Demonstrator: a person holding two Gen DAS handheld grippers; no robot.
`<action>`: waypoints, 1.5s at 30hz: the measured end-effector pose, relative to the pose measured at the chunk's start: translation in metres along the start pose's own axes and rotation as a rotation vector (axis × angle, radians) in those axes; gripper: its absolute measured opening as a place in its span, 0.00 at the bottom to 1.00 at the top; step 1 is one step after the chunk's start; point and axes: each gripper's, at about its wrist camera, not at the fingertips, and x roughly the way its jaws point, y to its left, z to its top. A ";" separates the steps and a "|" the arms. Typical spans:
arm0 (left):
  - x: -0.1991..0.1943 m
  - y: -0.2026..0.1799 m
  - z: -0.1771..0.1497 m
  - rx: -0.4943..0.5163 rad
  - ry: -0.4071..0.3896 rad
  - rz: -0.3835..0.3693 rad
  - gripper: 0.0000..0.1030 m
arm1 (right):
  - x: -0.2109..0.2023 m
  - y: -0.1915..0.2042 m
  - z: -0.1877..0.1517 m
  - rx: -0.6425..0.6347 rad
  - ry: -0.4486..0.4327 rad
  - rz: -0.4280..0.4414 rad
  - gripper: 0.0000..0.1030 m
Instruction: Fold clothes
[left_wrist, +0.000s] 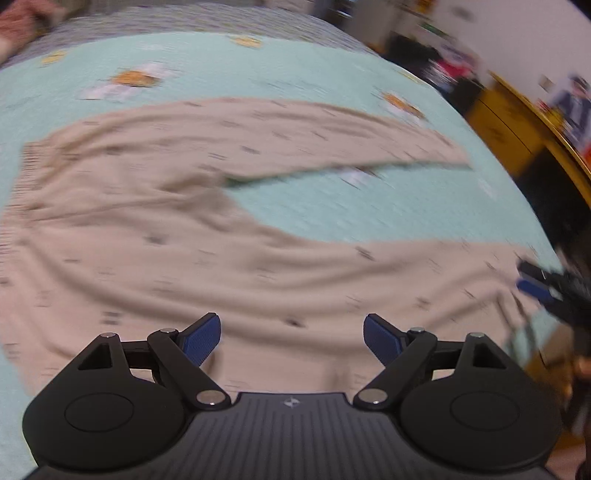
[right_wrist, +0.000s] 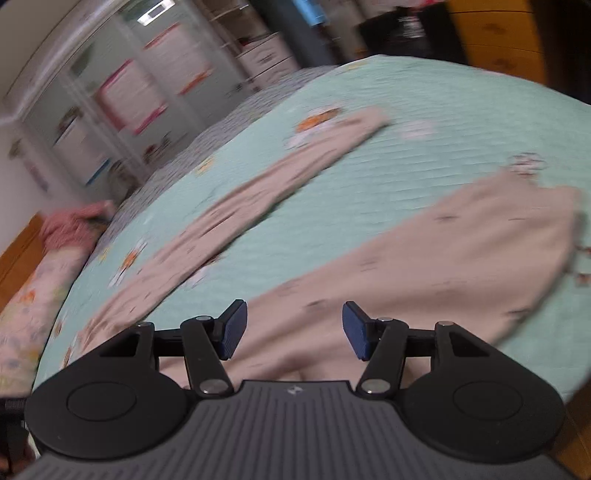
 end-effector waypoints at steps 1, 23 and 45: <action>0.009 -0.008 -0.003 0.017 0.022 -0.006 0.84 | -0.001 -0.010 0.003 -0.004 -0.012 -0.007 0.58; 0.011 -0.038 0.085 0.032 -0.070 -0.025 0.77 | 0.068 -0.033 0.094 0.021 -0.097 0.087 0.45; 0.193 -0.127 0.230 0.111 -0.054 -0.154 0.77 | 0.195 -0.045 0.124 -0.229 0.049 0.113 0.13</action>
